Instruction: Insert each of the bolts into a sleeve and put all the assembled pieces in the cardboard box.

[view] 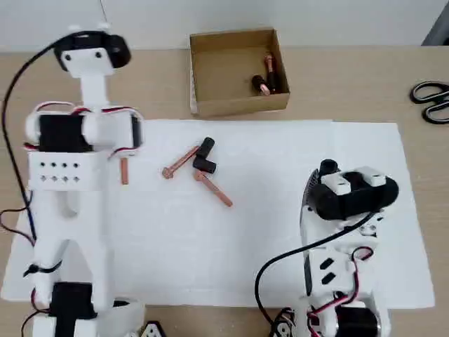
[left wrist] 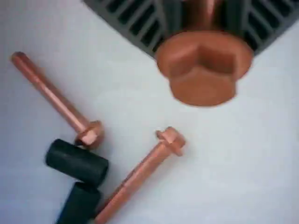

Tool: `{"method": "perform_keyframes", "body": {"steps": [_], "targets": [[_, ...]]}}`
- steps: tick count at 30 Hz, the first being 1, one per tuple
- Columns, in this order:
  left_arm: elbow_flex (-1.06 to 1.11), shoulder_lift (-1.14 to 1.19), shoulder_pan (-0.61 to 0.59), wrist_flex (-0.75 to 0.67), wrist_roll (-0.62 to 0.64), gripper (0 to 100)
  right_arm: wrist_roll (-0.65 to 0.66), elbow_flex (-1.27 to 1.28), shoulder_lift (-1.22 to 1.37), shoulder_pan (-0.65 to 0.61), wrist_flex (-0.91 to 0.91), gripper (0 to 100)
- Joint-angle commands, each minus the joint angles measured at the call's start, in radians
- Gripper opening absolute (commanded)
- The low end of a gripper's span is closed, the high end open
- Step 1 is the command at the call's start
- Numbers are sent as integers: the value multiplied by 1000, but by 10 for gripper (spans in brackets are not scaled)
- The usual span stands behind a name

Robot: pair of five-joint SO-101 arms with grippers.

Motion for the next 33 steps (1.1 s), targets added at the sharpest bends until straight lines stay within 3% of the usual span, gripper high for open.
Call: {"method": "perform_keyframes", "body": {"steps": [1, 4, 8, 12, 20, 24, 33], "targets": [[-10, -43, 106, -21, 84, 6, -9, 44, -2, -2, -113, 4], [-12, -43, 161, -91, 126, 6, -11, 95, -2, -45, -171, 6], [-13, -68, 201, -204, 178, 6, -11, 138, -2, -202, -185, 5], [-13, -213, 255, -298, 137, 6, -11, 157, -2, -329, -185, 5], [15, -528, 229, -253, 89, 6, -11, 160, -1, -358, -180, 5], [180, -571, 227, -305, 107, 6, -15, 160, 4, -360, -179, 5], [611, -667, 328, -677, 152, 6, -15, 180, 1, -426, -177, 5]]}}
